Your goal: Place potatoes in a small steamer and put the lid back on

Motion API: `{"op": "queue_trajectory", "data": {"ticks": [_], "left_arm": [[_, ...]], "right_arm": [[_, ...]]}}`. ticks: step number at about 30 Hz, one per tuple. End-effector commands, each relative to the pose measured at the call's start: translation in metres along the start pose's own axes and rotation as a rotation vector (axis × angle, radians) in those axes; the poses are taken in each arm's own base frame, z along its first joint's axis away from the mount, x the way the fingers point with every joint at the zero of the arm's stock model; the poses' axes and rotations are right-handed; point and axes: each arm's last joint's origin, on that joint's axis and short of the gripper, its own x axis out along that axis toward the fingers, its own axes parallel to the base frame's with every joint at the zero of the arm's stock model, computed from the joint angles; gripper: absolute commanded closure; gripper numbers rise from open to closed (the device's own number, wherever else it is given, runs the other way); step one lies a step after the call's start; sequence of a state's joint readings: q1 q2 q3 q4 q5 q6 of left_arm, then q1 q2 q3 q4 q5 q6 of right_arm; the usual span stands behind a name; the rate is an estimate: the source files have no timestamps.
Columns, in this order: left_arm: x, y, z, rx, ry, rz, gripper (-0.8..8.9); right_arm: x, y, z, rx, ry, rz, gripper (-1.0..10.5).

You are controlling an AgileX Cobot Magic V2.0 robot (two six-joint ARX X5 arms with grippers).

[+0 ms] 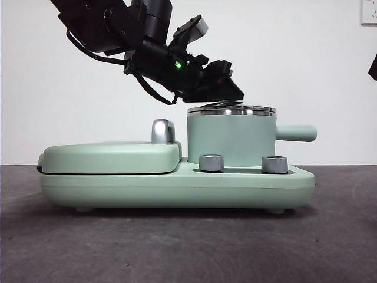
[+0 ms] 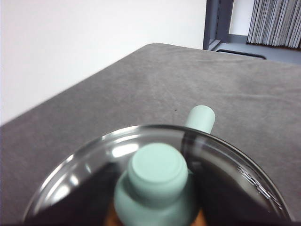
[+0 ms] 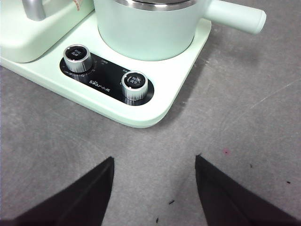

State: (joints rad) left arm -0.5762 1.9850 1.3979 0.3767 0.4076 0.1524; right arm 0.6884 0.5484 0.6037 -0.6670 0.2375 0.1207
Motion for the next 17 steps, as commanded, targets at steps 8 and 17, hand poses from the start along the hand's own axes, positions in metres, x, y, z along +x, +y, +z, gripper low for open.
{"op": "queue_trajectory", "data": {"ticks": [8,17], "left_arm": [[-0.047,0.004,0.056,-0.146,-0.015,-0.004,4.18],[-0.169,0.009,0.110,-0.218,0.070,0.128,4.18]], "right_arm": [[0.000,0.001,0.001,0.000,-0.005,0.011,6.8],[0.000,0.003,0.001,-0.001,-0.001,0.056,6.4]]}}
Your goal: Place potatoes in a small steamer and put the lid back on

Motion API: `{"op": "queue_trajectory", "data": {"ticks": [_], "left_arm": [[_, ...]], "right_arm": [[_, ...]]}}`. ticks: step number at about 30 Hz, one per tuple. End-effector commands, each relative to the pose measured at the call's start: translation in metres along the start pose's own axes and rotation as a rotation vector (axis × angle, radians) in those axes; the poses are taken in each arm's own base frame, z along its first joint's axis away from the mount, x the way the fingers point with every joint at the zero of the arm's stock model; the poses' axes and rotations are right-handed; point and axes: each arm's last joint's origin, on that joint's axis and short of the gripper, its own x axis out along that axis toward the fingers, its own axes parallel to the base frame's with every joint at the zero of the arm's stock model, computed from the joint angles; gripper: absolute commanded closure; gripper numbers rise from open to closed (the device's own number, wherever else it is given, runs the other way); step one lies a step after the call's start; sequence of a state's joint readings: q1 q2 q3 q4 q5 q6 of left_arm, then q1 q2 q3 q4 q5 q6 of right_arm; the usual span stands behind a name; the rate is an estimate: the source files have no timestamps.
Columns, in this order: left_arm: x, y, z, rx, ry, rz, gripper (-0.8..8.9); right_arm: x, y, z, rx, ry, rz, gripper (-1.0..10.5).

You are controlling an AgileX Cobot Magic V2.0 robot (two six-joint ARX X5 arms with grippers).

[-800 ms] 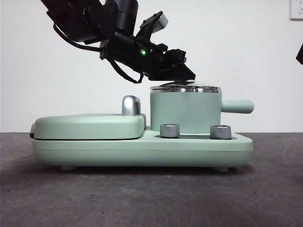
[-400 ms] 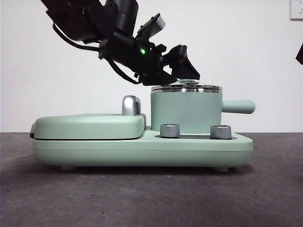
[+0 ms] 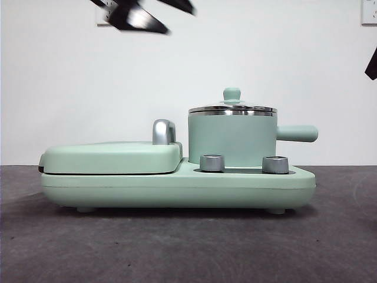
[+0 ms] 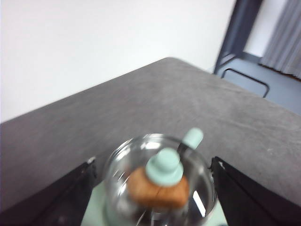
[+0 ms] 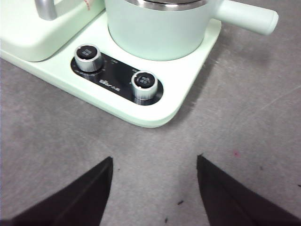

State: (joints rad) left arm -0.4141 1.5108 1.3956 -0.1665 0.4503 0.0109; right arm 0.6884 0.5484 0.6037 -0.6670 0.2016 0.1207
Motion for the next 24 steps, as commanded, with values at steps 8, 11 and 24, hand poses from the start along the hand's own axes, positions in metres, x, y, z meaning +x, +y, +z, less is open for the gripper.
{"op": "queue_trajectory", "data": {"ticks": [8,11,24], "left_arm": [[-0.126,-0.019,-0.018,-0.059,0.002,0.169,4.18],[-0.152,-0.032,-0.041,-0.096,0.032,0.205,4.18],[-0.196,-0.066,-0.127,-0.254,0.199,0.253,4.17]], "right_arm": [[0.000,0.003,0.001,-0.001,0.001,0.072,6.4],[0.000,0.004,0.001,-0.001,0.003,0.090,6.4],[0.000,0.004,0.001,0.006,0.008,0.090,6.4]]}}
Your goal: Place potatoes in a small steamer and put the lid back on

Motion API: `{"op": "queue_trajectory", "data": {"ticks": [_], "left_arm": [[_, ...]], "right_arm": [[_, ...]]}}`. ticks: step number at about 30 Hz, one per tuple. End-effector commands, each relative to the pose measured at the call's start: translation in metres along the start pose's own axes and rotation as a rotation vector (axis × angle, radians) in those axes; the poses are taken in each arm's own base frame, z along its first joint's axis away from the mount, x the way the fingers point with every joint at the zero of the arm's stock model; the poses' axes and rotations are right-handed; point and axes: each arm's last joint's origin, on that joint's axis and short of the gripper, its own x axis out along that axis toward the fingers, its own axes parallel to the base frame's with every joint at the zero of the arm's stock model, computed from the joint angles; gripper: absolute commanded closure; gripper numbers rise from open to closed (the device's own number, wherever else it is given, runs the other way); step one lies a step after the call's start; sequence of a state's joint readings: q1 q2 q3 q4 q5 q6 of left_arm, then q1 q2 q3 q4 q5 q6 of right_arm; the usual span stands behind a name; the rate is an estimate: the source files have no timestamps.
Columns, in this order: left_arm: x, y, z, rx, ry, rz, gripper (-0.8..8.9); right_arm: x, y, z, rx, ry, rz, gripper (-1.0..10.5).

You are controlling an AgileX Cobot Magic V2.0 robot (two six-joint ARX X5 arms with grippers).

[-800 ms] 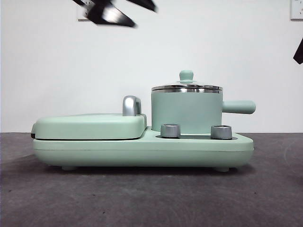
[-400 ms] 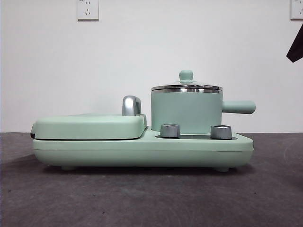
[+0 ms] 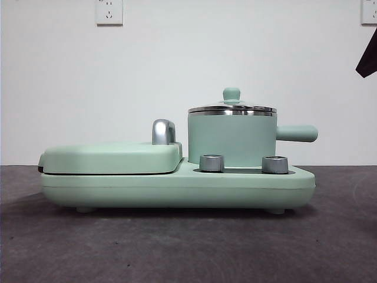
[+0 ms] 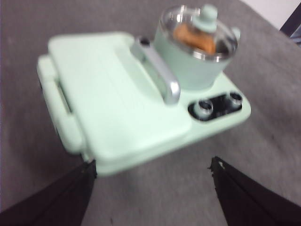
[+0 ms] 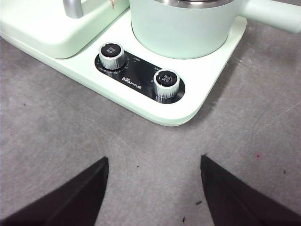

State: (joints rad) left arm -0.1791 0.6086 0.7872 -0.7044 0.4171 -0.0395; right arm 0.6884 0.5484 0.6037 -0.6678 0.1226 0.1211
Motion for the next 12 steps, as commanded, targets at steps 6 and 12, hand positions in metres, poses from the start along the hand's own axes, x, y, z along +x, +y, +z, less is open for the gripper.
{"op": "queue_trajectory", "data": {"ticks": [6,12], "left_arm": [[-0.0015,-0.0006,-0.0114,-0.054,0.092,-0.001,4.54],[-0.0010,-0.0008,-0.0101,-0.049,0.083,-0.002,8.05]], "right_arm": [[0.0000,0.0017,0.0020,0.007,-0.012,0.022,6.6],[-0.0009,0.0021,0.0040,0.022,-0.024,0.030,9.3]]}}
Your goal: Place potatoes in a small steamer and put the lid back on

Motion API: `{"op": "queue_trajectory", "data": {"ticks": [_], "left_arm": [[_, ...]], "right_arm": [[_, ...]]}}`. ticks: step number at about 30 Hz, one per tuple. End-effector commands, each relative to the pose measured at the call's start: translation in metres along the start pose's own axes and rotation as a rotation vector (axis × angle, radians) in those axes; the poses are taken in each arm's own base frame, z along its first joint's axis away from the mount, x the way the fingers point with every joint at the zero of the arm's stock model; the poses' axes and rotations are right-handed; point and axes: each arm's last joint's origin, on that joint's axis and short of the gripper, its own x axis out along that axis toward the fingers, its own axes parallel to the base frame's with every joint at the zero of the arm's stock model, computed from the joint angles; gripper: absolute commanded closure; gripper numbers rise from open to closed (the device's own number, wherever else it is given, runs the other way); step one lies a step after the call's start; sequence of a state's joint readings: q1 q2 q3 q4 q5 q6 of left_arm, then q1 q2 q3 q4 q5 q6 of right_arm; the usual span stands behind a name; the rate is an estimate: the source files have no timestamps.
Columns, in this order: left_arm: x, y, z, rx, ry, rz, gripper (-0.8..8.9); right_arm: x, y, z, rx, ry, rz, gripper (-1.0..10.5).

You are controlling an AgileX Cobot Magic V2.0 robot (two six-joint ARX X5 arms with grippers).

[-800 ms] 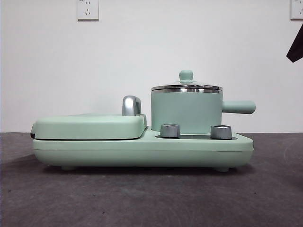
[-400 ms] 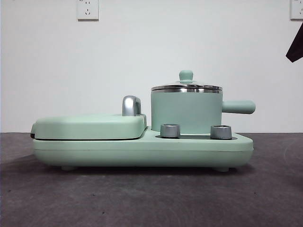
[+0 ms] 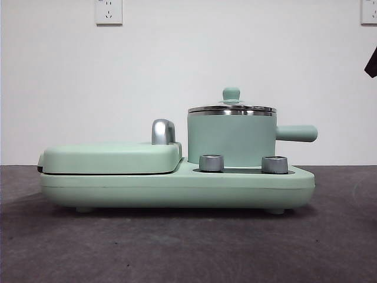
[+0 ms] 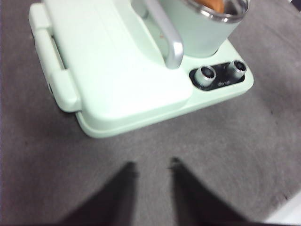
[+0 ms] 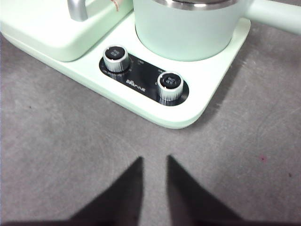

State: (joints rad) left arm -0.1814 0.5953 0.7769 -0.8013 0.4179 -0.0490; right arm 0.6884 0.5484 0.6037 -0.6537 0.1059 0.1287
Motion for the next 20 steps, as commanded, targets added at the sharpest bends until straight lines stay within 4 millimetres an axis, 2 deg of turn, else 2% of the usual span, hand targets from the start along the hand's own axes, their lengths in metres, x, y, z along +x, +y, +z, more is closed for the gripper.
{"op": "queue_trajectory", "data": {"ticks": [1,13,14,16,20], "left_arm": [[-0.001,-0.001,0.001,-0.003,0.000,-0.004,8.05],[-0.003,-0.002,0.000,0.027,-0.007,-0.001,8.05],[-0.004,-0.002,0.001,0.108,-0.030,0.010,8.06],[-0.006,0.000,-0.002,0.133,-0.099,0.036,8.06],[0.001,0.015,-0.027,0.182,-0.340,0.199,8.06]], "right_arm": [[-0.001,0.001,0.003,0.013,-0.016,0.011,9.3],[-0.001,0.002,0.005,0.015,-0.034,0.014,9.3],[-0.001,0.002,0.005,0.015,-0.035,0.014,9.3],[-0.001,0.002,0.005,0.015,-0.034,0.014,9.3],[-0.001,0.002,0.005,0.015,-0.034,0.014,9.3]]}}
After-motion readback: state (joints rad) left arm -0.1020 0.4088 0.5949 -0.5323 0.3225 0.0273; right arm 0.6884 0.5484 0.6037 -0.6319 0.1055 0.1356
